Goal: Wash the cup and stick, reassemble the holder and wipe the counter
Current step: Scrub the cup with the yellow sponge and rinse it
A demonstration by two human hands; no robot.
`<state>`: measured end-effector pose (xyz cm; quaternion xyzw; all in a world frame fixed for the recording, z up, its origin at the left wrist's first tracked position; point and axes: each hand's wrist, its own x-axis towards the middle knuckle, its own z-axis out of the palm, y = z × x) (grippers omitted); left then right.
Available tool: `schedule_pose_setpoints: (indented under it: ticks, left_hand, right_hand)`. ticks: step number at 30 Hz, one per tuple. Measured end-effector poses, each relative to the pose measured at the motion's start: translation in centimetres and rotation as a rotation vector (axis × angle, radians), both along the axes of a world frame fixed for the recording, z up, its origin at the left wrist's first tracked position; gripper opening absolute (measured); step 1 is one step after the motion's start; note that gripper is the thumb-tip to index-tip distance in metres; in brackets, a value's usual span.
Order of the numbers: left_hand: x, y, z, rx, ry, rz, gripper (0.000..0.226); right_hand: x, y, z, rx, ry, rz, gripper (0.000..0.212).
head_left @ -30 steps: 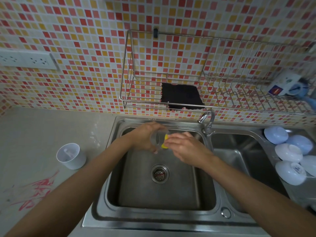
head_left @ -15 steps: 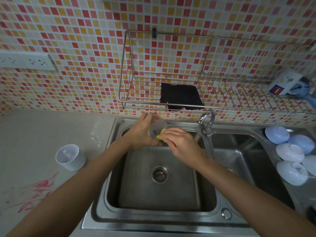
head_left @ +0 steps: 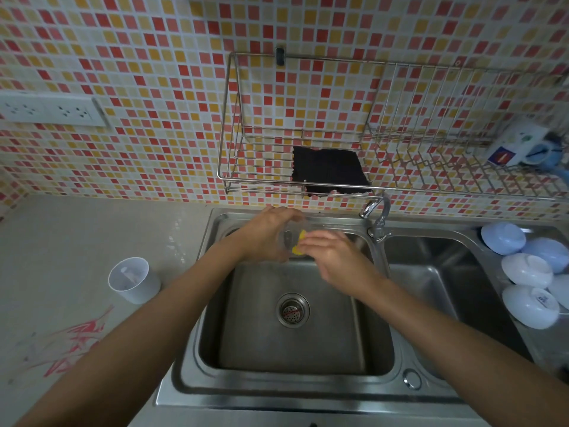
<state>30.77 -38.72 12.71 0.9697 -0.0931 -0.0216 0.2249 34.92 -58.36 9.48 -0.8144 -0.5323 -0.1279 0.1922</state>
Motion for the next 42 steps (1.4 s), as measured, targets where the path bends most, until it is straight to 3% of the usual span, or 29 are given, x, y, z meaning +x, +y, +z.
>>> schedule_pose_setpoints:
  ticks: [3,5,6,8,12,14,17,19,21,23,24,27,29,31,35,42]
  left_hand:
    - [-0.3,0.0,-0.1,0.045,0.039,-0.016,0.083]
    - [-0.6,-0.1,-0.2,0.05,0.045,-0.008,0.084]
    - [-0.7,-0.2,-0.2,0.052,0.041,-0.007,0.084]
    - [-0.9,-0.4,-0.2,0.068,0.042,-0.016,0.081]
    - [-1.4,-1.3,-0.5,0.031,0.084,-0.039,0.082]
    - [-1.6,-1.5,-0.5,0.016,0.086,-0.038,0.084]
    - [-1.6,-1.0,0.0,0.001,0.067,-0.031,0.081]
    - [-1.5,-0.5,0.2,0.002,0.06,-0.019,0.078]
    - [-1.4,-0.2,0.1,0.026,0.063,-0.014,0.078]
    - [-1.5,-0.2,0.0,0.052,0.066,-0.023,0.079]
    - [-1.6,-0.4,0.0,0.058,0.068,-0.032,0.079]
    - [-1.5,-0.9,-0.2,0.03,0.076,-0.049,0.08]
    - [-1.3,-0.9,-0.2,-0.004,0.071,-0.037,0.081]
    - [-1.2,-0.7,0.0,-0.01,0.074,-0.049,0.079]
    - [-1.1,0.0,-0.3,-0.069,0.103,-0.035,0.075]
    - [-1.1,0.3,-0.9,-0.278,0.084,0.07,0.092]
  right_hand:
    - [-2.4,0.6,0.3,0.16,0.625,-0.191,0.028]
    - [-2.4,0.5,-0.1,0.231,0.864,-0.26,0.025]
    - [-2.2,0.3,-0.3,0.234,0.889,-0.263,0.025]
    - [-1.7,-0.3,-0.2,0.151,0.745,-0.192,0.028]
    - [0.6,-0.9,0.4,-0.177,-0.092,0.088,0.044]
    - [0.8,-0.9,1.0,-0.214,-0.222,0.114,0.046]
    - [0.0,-1.1,0.4,-0.212,-0.214,0.075,0.044]
    - [-0.5,-1.2,-0.2,-0.121,0.005,0.055,0.039]
    - [-0.9,-1.1,-0.1,-0.011,0.368,-0.006,0.031]
    - [-0.9,-1.1,0.0,-0.007,0.467,-0.002,0.029]
    - [-0.7,-1.1,0.1,-0.044,0.414,0.029,0.031]
    - [0.1,-1.3,0.3,-0.176,-0.057,0.095,0.039]
    - [0.1,-1.2,0.6,-0.19,-0.194,0.068,0.033]
    - [-0.6,-1.1,0.4,-0.179,-0.182,0.046,0.032]
    - [-1.0,-1.3,-0.3,-0.159,0.044,0.085,0.034]
    - [-0.3,-0.8,0.9,-0.052,-0.078,0.058,0.03]
